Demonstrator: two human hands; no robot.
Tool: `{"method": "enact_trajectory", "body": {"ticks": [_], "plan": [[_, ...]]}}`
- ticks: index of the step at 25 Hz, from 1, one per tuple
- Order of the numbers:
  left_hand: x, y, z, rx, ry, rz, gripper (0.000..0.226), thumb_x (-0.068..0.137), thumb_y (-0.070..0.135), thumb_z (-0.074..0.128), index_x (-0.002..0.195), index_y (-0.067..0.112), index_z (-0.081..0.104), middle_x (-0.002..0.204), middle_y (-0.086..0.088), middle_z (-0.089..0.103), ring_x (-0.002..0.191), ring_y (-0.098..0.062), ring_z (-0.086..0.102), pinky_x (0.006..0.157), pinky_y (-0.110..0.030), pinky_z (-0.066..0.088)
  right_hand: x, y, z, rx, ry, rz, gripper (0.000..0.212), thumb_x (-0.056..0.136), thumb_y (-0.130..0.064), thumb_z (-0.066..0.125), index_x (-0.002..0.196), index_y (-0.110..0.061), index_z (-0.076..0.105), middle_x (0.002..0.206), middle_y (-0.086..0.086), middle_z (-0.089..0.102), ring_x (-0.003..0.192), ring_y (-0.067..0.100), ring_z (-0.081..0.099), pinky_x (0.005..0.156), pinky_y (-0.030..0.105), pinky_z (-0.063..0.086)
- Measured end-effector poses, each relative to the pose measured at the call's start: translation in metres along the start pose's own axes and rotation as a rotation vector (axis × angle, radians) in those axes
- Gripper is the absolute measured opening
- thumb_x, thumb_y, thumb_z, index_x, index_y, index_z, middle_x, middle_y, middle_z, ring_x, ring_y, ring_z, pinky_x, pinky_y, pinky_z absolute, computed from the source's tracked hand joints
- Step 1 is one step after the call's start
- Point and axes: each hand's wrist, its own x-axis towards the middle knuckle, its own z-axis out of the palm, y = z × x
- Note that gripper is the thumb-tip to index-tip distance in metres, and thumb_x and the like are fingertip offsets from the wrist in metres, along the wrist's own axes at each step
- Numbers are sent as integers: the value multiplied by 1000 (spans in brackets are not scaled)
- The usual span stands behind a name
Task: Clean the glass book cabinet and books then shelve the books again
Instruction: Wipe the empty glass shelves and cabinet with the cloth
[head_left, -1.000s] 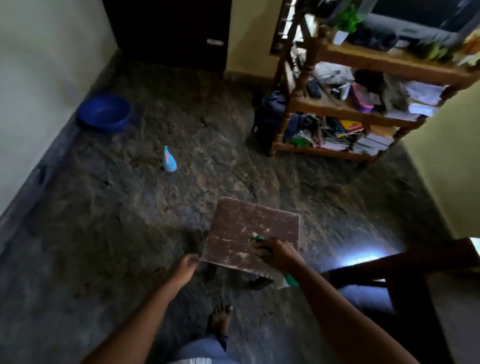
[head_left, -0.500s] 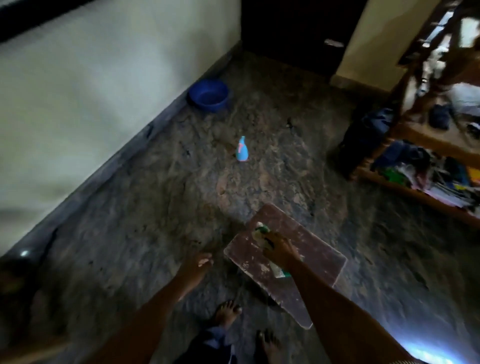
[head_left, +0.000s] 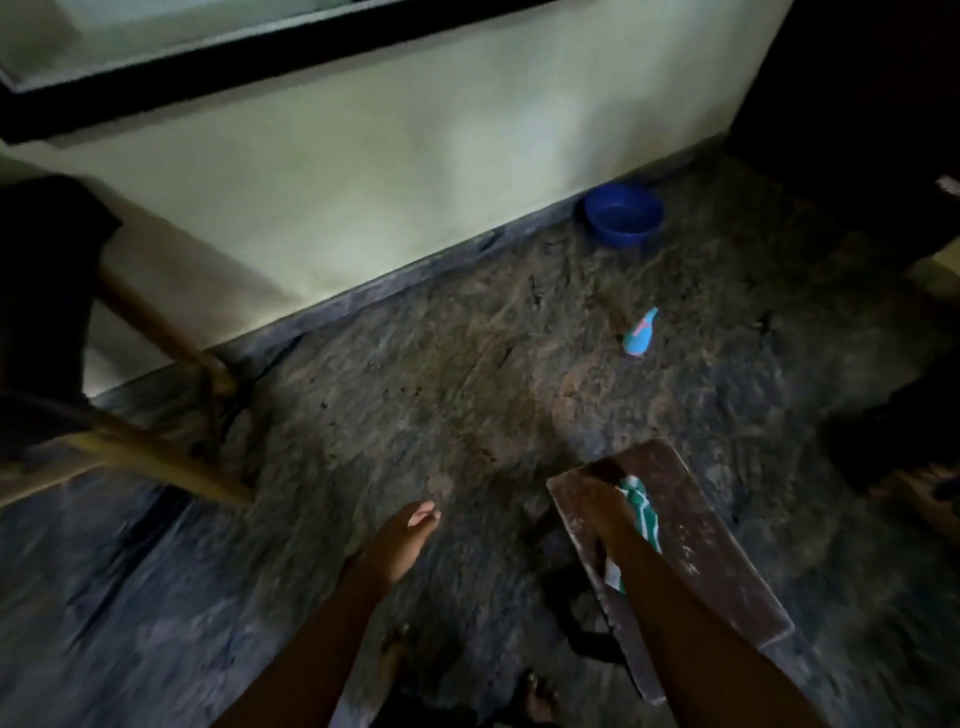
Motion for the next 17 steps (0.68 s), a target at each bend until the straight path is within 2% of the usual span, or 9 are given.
{"method": "enact_trajectory", "body": {"ticks": [2,4,6,8,10,13,15,17], "plan": [[5,-10,13,65,-43,-2,35,94,9,53,127,-2,51,131,-16,53,123,-26,50,88,-19,35,0,30,3,67,75,172,42,95,-18,50,134,-1,45,135,15,49,124,31,46,98,30,35],[12,-15,34,99,-122,-11,35,95,14,53,128,4,51,133,-14,53,122,-24,51,87,-18,36,10,66,6,132,116,292,58,89,-26,61,139,-8,39,138,19,46,124,35,45,103,37,36],[21,-14,55,110,-164,-16,34,96,17,51,129,9,51,133,-9,53,122,-20,51,85,-17,36,26,91,13,156,184,318,72,79,-37,69,140,-20,34,136,19,45,121,37,45,101,47,38],[26,-17,68,112,-160,-2,34,96,18,51,129,11,51,131,-5,53,122,-17,51,81,-14,36,32,98,27,61,204,306,71,80,-38,66,141,-21,32,135,19,44,119,38,45,100,46,37],[22,-21,69,89,-123,10,34,95,14,53,128,9,51,129,-7,54,121,-18,52,74,-10,39,25,83,40,-24,195,233,59,86,-38,57,138,-19,37,133,16,47,117,36,47,99,45,36],[-2,-28,40,31,-50,-3,36,93,5,53,128,4,50,126,-13,54,116,-22,53,69,2,38,1,22,65,99,-53,95,52,92,-36,52,139,-22,36,137,11,47,122,32,46,103,41,37],[-22,-27,-4,-38,4,19,36,93,0,50,128,1,47,129,-17,52,111,-18,52,75,-1,41,-26,-41,79,238,-156,2,39,95,-32,50,133,-24,43,138,7,47,125,29,46,104,34,33],[-38,-22,-62,-136,89,48,31,94,-4,45,124,2,48,125,-13,51,102,-12,52,82,-9,46,-55,-118,91,639,-340,-33,32,96,-20,48,128,-18,49,138,9,48,121,25,52,102,29,35]]}}
